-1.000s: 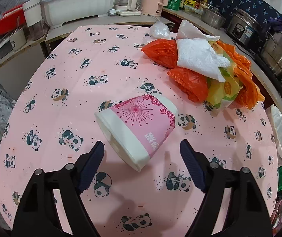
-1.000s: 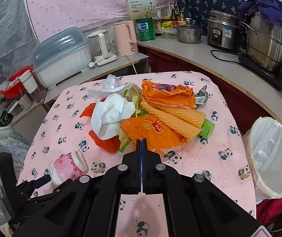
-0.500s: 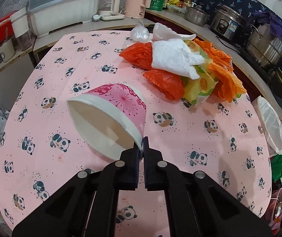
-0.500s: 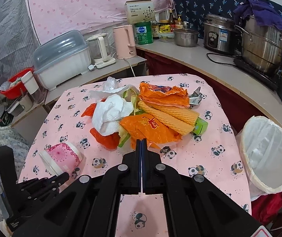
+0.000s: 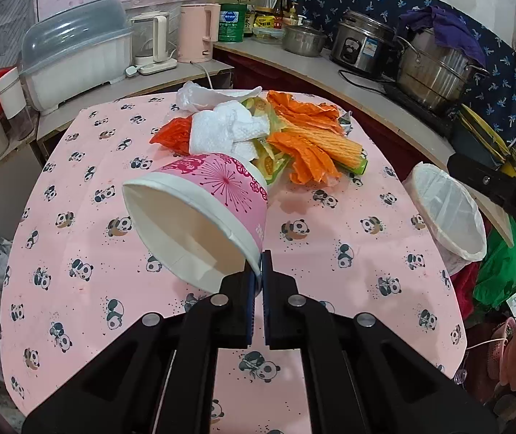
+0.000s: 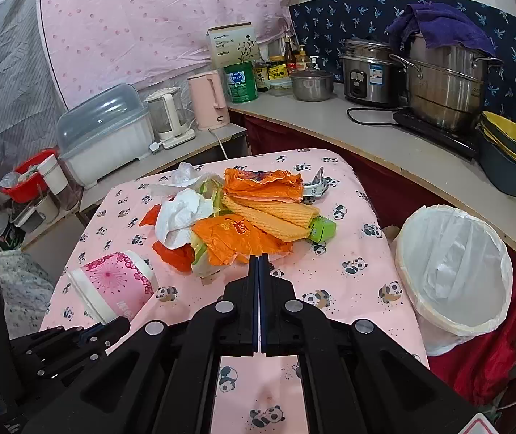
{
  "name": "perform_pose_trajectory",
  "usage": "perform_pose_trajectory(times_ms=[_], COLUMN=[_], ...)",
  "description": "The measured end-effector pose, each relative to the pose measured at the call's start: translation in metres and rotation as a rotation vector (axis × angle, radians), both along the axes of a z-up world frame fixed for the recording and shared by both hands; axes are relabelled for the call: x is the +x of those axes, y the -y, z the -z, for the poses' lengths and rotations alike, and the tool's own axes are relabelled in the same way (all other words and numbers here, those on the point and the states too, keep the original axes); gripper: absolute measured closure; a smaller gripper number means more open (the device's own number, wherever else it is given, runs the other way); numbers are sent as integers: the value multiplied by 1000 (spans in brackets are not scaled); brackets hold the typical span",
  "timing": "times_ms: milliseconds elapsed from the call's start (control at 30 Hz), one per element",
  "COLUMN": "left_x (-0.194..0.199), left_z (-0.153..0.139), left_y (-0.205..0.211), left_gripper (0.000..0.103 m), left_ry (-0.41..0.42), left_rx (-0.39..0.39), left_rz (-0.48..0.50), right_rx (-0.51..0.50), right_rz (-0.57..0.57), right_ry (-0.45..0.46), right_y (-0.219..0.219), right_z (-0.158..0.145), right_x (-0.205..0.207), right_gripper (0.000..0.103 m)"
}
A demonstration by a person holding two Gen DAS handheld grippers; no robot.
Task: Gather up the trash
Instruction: 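Lift the pink cup with the left gripper while the right gripper grasps an orange plastic bag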
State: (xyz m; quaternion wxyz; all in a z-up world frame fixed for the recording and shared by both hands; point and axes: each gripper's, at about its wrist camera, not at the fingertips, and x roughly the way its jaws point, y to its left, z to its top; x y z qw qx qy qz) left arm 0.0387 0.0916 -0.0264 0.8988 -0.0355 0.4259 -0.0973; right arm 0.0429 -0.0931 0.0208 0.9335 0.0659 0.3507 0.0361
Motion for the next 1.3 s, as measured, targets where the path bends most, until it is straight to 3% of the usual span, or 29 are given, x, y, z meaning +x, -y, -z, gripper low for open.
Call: perform_pose_trajectory(times_ms=[67, 233, 533, 667, 700, 833, 1000, 1300], left_x=[-2, 3, 32, 42, 44, 46, 42, 23], left_z=[-2, -1, 4, 7, 7, 6, 0, -25], left_y=[3, -1, -26, -31, -31, -28, -15, 29], left_gripper=[100, 100, 100, 100, 100, 100, 100, 100], left_ry=[2, -9, -27, -36, -36, -34, -21, 34], left_rx=[5, 16, 28, 28, 27, 22, 18, 19], left_rz=[-5, -32, -93, -102, -102, -91, -59, 28], right_rx=[15, 1, -67, -119, -120, -75, -10, 21], right_rz=[1, -31, -107, -102, -99, -77, -50, 27], right_ry=[-2, -26, -89, -115, -124, -149, -101, 9], right_y=[3, -11, -62, -70, -69, -55, -30, 20], right_z=[3, 22, 65, 83, 86, 89, 65, 15], right_x=[3, 26, 94, 118, 122, 121, 96, 43], right_gripper=[98, 63, 46, 50, 62, 94, 99, 99])
